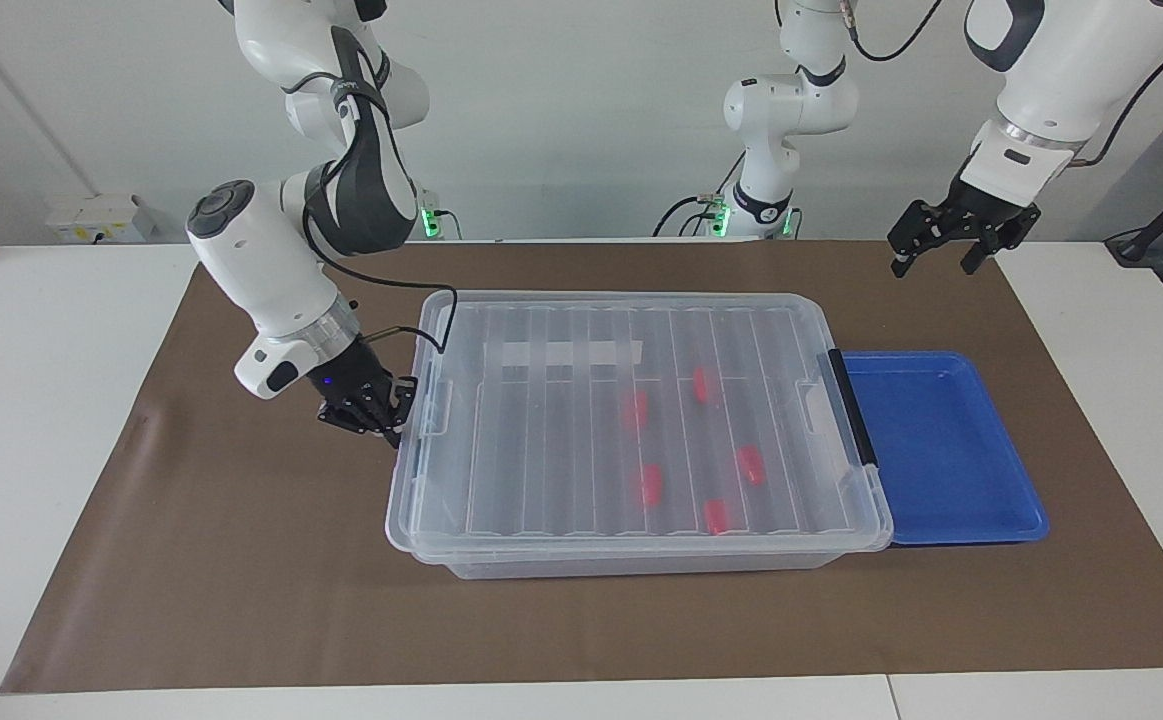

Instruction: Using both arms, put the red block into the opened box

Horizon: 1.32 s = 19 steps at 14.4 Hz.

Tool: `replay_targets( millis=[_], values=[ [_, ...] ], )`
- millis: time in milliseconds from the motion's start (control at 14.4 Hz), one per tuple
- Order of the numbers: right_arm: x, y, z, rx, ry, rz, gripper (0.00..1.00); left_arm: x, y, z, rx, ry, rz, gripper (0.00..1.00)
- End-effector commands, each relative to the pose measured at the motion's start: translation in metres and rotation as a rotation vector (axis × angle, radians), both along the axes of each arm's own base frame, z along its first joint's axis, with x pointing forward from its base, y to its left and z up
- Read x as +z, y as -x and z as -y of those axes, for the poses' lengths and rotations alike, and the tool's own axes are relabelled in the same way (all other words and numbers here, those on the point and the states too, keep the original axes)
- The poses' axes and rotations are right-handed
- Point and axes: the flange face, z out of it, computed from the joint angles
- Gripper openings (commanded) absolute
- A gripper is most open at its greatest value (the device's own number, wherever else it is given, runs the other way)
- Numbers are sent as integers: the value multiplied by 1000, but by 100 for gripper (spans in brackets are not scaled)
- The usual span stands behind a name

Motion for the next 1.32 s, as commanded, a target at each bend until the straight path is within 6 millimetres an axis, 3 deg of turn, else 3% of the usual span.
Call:
replay_targets(
  millis=[0,139,347,416,694,902,1110,1249],
  values=[
    [5,2,8,-34,-17,-16,100,2,8,2,9,17,16,100],
    [13,3,18,-42,0,-3,100,2,8,2,9,17,16,100],
    [37,5,42,8,181,32,100,1,7,2,9,17,14,100],
    [49,9,60,-1,221,34,100,2,8,2,9,17,16,100],
    [99,38,101,-20,296,-33,100,2,7,2,9,18,17,100],
    [144,70,120,-40,306,-121,100,2,7,2,9,18,17,100],
    [176,94,119,-127,277,-209,100,1,7,3,17,18,16,100],
    [171,103,116,-140,272,-238,100,1,7,3,26,18,17,100]
  ],
)
